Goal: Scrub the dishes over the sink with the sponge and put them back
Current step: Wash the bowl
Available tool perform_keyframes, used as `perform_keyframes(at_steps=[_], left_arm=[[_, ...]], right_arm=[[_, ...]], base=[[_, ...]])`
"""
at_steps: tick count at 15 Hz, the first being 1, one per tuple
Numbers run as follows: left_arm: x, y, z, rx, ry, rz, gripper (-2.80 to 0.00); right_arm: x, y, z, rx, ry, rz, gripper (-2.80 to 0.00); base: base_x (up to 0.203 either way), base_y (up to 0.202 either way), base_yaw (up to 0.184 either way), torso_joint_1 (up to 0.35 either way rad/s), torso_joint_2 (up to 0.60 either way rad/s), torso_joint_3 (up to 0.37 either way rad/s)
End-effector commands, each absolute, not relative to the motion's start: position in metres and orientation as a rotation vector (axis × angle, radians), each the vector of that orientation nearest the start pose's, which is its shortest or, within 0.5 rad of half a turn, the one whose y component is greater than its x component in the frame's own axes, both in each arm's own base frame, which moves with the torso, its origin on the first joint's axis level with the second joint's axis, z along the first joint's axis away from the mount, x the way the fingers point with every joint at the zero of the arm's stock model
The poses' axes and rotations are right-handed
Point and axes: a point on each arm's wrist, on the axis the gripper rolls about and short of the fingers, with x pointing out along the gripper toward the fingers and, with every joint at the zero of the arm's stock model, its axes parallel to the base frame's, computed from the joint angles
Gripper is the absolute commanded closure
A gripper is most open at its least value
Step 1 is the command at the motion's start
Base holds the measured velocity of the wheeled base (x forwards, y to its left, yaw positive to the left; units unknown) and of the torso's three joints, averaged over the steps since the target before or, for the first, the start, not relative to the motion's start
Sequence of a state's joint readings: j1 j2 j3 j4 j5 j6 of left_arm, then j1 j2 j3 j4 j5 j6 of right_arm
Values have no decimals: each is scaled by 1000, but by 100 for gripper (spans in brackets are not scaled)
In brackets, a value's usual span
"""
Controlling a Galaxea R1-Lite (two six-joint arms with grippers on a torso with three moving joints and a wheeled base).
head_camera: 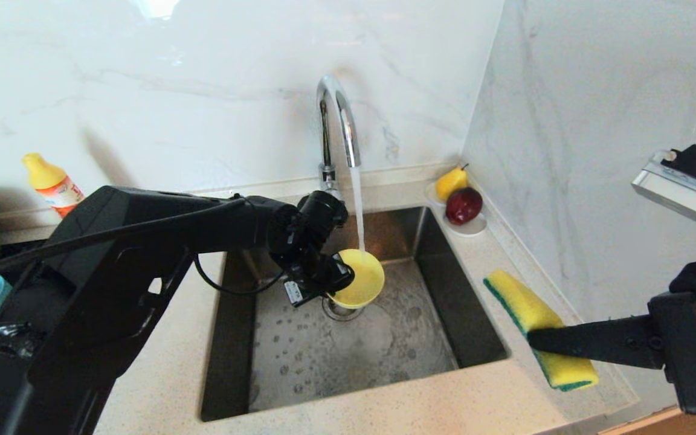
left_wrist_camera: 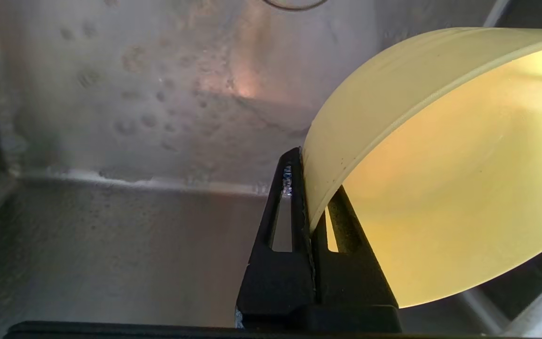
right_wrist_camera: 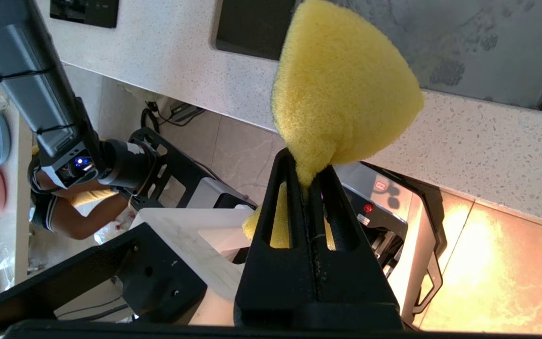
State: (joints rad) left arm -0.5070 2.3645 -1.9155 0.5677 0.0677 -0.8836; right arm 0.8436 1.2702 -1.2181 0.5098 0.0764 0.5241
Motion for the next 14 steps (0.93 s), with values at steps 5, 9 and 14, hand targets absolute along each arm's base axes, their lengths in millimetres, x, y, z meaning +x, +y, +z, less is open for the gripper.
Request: perform_keyframes(at_steps=[5,9,14], left_arm=[[409,-225,107,-563,1033,63,0],[404,-224,113,-557,1052,63,0],[397,-221,114,-530,1107,85,0]], right_arm=[[112,129,296,259,761,724,0],[112,129,296,258,759,725,0],[115,132,293,254,771,720,0]], base=[[0,0,0,0,0,0],[0,0,0,0,0,0],[0,0,0,0,0,0]])
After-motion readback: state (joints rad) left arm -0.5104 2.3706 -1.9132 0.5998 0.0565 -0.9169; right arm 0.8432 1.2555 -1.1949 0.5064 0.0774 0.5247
